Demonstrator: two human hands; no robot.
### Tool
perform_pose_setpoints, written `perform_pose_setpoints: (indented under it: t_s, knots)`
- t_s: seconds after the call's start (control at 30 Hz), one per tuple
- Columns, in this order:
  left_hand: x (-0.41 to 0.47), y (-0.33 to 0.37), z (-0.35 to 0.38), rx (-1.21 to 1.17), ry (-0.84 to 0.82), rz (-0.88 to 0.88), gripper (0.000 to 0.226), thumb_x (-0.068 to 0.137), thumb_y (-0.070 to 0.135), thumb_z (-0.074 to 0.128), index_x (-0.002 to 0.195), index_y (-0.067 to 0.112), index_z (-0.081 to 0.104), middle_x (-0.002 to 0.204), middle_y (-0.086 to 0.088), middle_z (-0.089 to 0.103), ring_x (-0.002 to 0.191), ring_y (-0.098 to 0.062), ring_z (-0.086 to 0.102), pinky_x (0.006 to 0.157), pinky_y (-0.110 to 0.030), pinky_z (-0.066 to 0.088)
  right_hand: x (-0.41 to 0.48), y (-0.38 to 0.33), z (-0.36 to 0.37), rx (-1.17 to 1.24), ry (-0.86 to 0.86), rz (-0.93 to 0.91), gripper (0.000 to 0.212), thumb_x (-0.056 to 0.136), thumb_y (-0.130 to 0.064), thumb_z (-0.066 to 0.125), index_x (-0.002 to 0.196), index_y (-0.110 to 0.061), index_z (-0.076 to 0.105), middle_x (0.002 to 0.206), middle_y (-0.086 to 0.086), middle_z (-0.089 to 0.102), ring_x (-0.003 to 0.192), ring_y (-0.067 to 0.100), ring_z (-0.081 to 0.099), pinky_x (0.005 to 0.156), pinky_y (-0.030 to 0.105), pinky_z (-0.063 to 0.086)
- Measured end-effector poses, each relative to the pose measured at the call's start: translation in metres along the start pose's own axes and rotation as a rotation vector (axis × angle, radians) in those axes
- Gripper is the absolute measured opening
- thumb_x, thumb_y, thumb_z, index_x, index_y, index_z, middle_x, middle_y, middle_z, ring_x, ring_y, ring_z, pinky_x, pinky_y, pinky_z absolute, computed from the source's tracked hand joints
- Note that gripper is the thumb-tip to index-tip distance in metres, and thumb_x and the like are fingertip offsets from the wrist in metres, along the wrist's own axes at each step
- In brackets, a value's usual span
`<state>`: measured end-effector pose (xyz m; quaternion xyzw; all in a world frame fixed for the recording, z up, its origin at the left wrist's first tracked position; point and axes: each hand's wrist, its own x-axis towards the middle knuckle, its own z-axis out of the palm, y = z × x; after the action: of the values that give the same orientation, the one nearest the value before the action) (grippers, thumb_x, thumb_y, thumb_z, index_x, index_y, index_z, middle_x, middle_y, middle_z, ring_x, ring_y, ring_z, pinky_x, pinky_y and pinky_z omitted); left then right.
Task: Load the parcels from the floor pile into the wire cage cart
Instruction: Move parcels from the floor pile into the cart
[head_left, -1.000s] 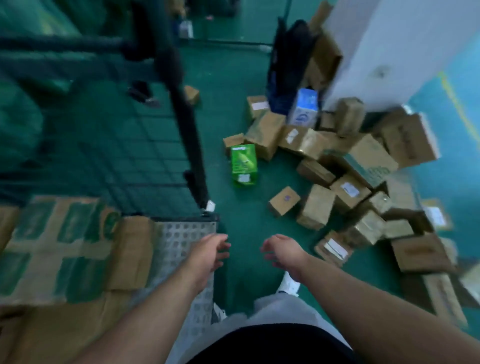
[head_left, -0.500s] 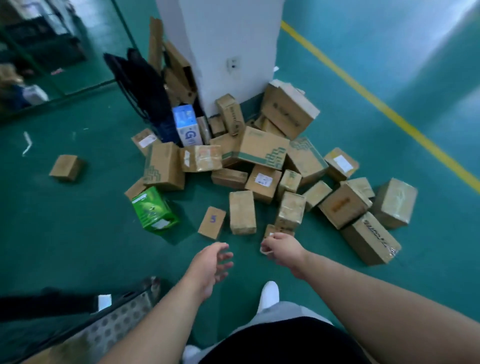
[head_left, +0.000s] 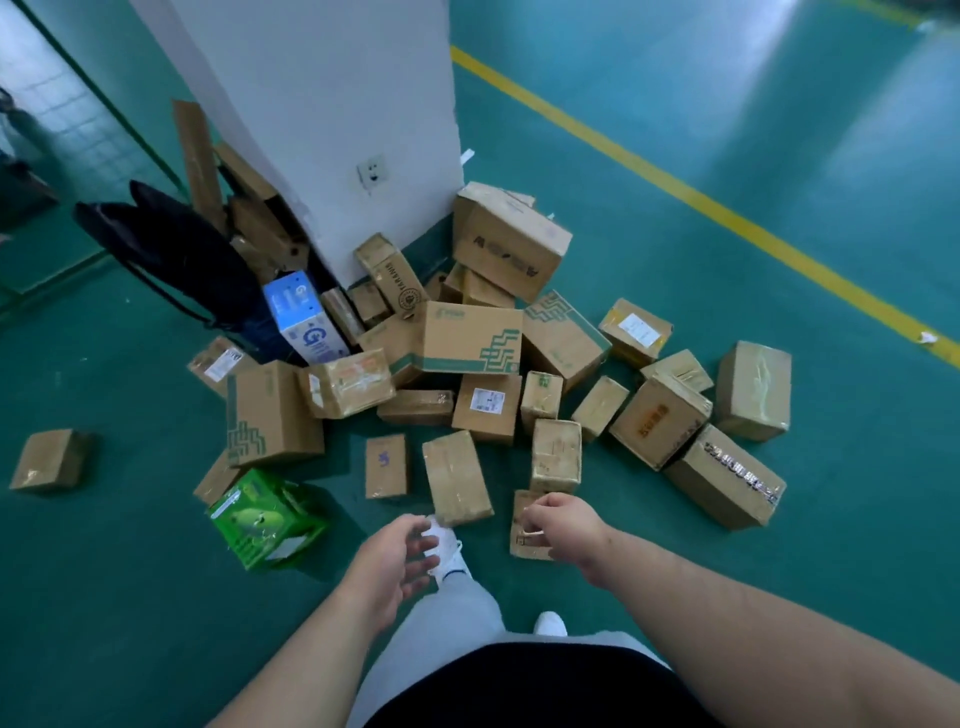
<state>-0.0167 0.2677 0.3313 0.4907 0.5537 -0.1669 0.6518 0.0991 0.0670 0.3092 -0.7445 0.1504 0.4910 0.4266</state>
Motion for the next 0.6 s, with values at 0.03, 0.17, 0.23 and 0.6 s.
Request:
perform_pose_setpoints:
  t_s: [0.03,0.17,0.23,0.6]
  knots:
    - [0.011,0.015,0.0,0.011,-0.01,0.007,0.026,0.1,0.029,0.057,0.112,0.01,0.07,0.116,-0.015,0.071,0.097,-0.029,0.066,0.079,-0.039,0.05,0.005,-0.01,-0.003,0.013,0.015,0.008,0.012,0.095,-0.013,0.057,0.101,-0.01,0.067,0.1,0.012,0.067,0.083,0.023,0.06,0.056,0.023,0.046]
    - [0.044,0.073,0.0,0.102,-0.064,0.011,0.026,0.103,0.03,0.054,0.114,0.011,0.068,0.115,-0.014,0.07,0.105,-0.032,0.065,0.083,-0.04,0.05,0.016,-0.045,-0.018,0.039,0.114,0.059,0.016,0.091,-0.016,0.057,0.102,-0.012,0.068,0.103,0.011,0.068,0.083,0.022,0.059,0.063,0.029,0.045]
    - [0.064,0.102,-0.002,0.146,-0.109,0.023,0.028,0.103,0.031,0.053,0.116,0.01,0.067,0.117,-0.016,0.069,0.104,-0.032,0.066,0.082,-0.04,0.05,0.024,-0.066,-0.023,0.04,0.161,0.079,0.017,0.09,-0.02,0.057,0.103,-0.015,0.068,0.107,0.011,0.071,0.082,0.021,0.061,0.062,0.029,0.044]
    - [0.141,0.218,-0.011,0.226,-0.09,0.024,0.025,0.099,0.033,0.057,0.113,0.015,0.068,0.111,-0.009,0.072,0.096,-0.025,0.068,0.075,-0.035,0.051,0.08,-0.15,-0.011,0.09,0.149,0.073,0.015,0.098,-0.024,0.059,0.107,-0.017,0.068,0.107,0.01,0.071,0.103,0.028,0.069,0.092,0.043,0.059]
